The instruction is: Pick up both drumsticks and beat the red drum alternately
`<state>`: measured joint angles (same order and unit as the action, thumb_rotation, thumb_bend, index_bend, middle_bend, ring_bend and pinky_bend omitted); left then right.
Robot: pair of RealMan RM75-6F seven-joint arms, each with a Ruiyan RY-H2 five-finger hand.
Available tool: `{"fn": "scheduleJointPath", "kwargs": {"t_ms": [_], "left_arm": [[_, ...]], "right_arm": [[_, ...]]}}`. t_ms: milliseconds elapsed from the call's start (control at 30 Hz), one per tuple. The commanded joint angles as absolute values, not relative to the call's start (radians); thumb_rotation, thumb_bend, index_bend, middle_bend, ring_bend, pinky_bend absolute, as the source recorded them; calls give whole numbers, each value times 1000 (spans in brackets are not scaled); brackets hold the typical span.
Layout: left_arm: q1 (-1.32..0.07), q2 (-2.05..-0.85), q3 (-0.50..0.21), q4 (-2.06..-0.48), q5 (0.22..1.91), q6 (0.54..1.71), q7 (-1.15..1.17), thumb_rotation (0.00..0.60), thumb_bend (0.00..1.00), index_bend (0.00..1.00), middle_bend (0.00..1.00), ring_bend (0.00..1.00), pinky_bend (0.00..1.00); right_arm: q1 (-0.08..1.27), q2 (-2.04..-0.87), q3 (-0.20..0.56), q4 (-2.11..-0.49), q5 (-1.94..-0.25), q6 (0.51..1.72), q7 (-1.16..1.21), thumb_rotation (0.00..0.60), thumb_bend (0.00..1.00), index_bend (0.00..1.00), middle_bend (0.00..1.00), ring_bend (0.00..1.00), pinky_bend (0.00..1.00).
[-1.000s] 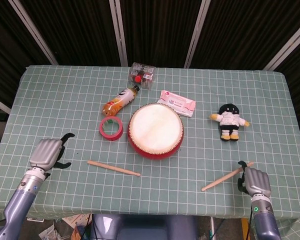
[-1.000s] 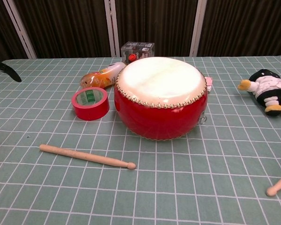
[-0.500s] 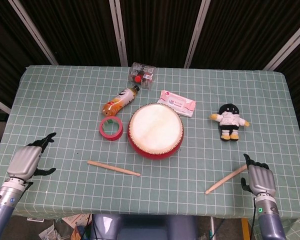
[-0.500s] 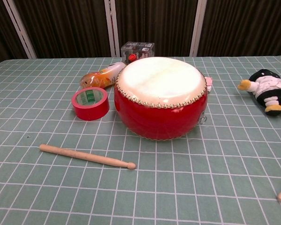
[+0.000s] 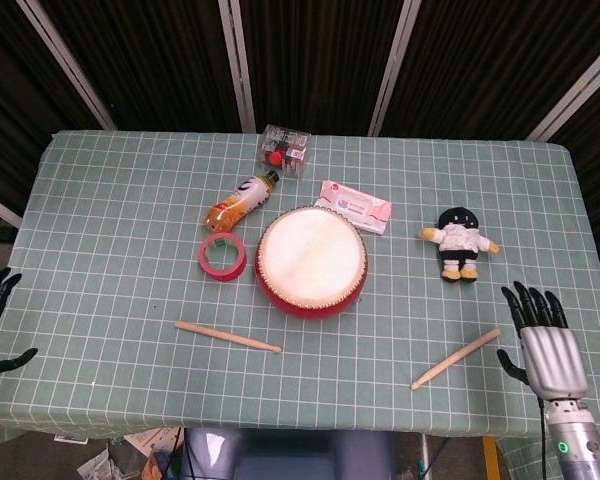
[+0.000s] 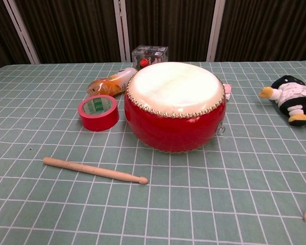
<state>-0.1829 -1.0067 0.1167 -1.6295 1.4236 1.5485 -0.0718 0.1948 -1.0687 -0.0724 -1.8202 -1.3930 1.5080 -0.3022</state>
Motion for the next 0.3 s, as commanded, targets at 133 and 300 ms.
{"fn": "scheduleJointPath", "kwargs": {"t_ms": [133, 300], "left_arm": [[-122, -1033, 98, -1516, 1449, 1616, -122, 600, 66, 0, 0, 0, 0], [-108, -1041, 72, -1495, 1441, 1614, -165, 600, 65, 0, 0, 0, 0]], "right_arm": [[116, -1088, -97, -1662, -1505, 1596, -151, 600, 319, 0, 0, 0, 0], [108, -1104, -81, -1627, -1520, 1596, -111, 600, 320, 0, 0, 0, 0]]}}
